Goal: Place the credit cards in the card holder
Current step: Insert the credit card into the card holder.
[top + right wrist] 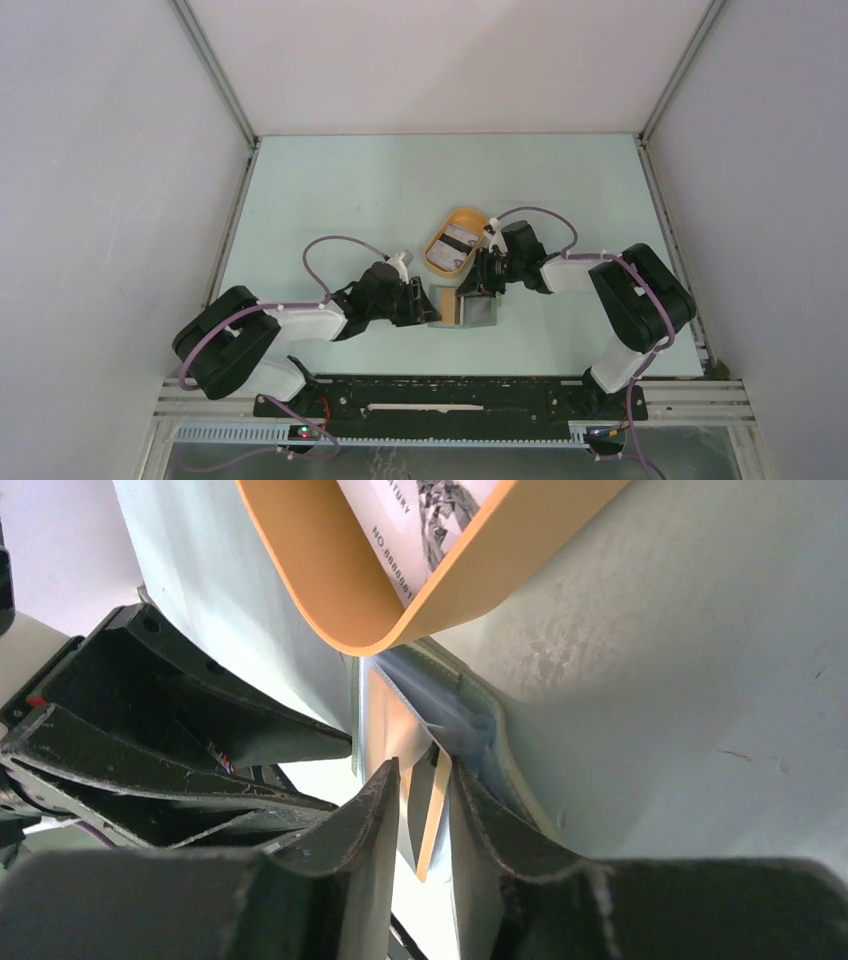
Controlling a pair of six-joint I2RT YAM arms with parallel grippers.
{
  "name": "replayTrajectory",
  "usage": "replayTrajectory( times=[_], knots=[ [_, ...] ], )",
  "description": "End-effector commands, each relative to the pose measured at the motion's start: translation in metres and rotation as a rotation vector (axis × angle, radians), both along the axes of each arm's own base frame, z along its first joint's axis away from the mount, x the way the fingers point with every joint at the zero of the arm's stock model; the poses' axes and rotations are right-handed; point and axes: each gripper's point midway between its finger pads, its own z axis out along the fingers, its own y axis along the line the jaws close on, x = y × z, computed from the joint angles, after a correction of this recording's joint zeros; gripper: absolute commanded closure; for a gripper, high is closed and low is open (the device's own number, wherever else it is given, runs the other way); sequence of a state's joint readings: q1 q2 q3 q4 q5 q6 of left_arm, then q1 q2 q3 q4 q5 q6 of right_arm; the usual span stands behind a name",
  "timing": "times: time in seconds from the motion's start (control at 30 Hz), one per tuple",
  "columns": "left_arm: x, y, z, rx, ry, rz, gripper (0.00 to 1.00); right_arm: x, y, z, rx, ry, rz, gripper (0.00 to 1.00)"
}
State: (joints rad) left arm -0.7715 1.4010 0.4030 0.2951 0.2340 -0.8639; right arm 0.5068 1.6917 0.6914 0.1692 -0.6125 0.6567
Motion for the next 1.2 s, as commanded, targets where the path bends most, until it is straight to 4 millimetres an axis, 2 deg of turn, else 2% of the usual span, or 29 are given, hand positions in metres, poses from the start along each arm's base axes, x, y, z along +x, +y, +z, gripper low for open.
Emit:
replayTrajectory(
  times=[0.0, 0.27, 0.53, 0.8, 1.0, 1.17],
  knots=[
    [-0.004, 0.008, -0.015, 0.062, 0.033, -0.005, 0.51, -0.002, 0.006, 0.023, 0.031, -0.081, 0.064, 0.64],
    [-0.004, 0.008, -0.012, 0.045, 0.027, 0.002, 0.51, -0.001, 0.003, 0.039, 0.029, -0.155, 0.086, 0.49],
    [-0.002, 0.003, -0.008, 0.016, 0.019, 0.001, 0.52, -0.003, 0.004, 0.028, -0.016, -0.137, 0.100, 0.45],
    [-0.003, -0.003, -0.003, -0.030, 0.019, -0.004, 0.52, -0.004, 0.013, 0.012, -0.018, -0.035, 0.116, 0.43],
    [-0.002, 0.001, -0.002, -0.036, 0.017, 0.014, 0.52, 0.000, 0.006, 0.013, -0.029, -0.053, 0.109, 0.43],
    [0.001, 0.005, 0.000, -0.045, 0.017, 0.034, 0.52, 0.000, 0.005, 0.024, -0.034, -0.124, 0.142, 0.32]
  ],
)
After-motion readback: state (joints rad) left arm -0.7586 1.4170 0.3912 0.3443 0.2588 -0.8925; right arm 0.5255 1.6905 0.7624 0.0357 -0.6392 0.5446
